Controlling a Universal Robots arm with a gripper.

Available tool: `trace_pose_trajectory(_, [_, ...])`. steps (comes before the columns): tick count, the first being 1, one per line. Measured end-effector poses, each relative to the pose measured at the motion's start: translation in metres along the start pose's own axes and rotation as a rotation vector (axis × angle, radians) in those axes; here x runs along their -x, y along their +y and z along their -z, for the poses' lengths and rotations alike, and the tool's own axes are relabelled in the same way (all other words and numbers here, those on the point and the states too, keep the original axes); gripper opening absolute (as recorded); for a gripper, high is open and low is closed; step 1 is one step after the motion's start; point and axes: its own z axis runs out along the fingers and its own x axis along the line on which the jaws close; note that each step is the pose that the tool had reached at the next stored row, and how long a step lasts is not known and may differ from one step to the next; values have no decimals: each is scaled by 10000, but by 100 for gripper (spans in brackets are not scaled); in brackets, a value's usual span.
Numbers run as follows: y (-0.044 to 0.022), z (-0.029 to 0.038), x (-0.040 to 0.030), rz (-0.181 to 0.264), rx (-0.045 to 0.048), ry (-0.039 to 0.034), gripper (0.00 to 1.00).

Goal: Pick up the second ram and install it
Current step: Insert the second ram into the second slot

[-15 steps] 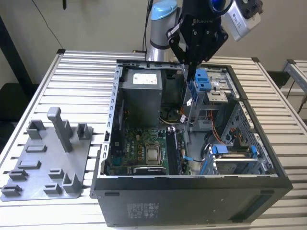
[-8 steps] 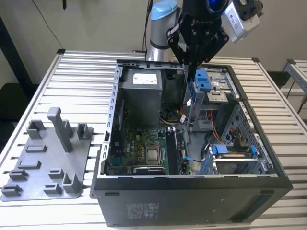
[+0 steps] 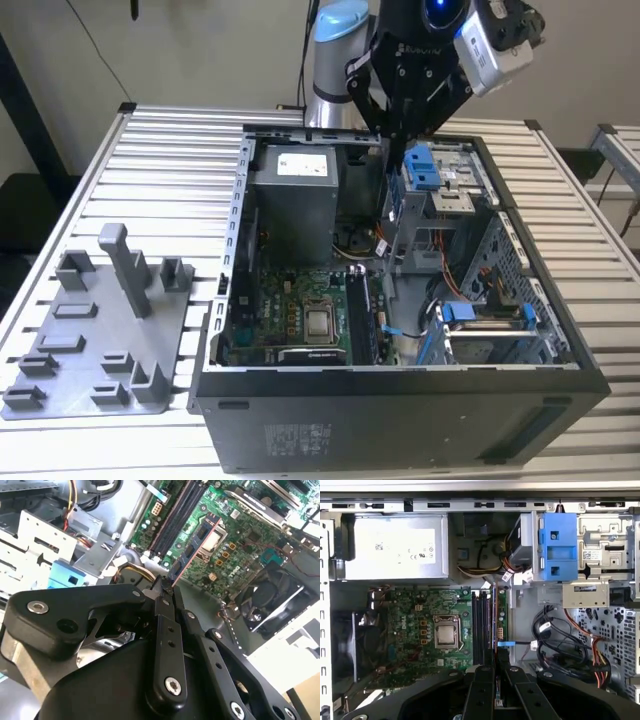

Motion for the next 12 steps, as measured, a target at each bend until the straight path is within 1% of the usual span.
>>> trace_pose_trajectory(1, [0,-5,7,-6,-2,70,14])
trace_pose_trajectory(2, [0,-9,14,-8,-5,100,14])
trace_pose_trajectory(8, [-1,-18,16,-15,-1,102,14])
trace_pose_trajectory(10, [-4,-41,15,-29,-2,101,14])
trace_pose_trajectory(12, [-8,-76,14,-36,-4,100,14])
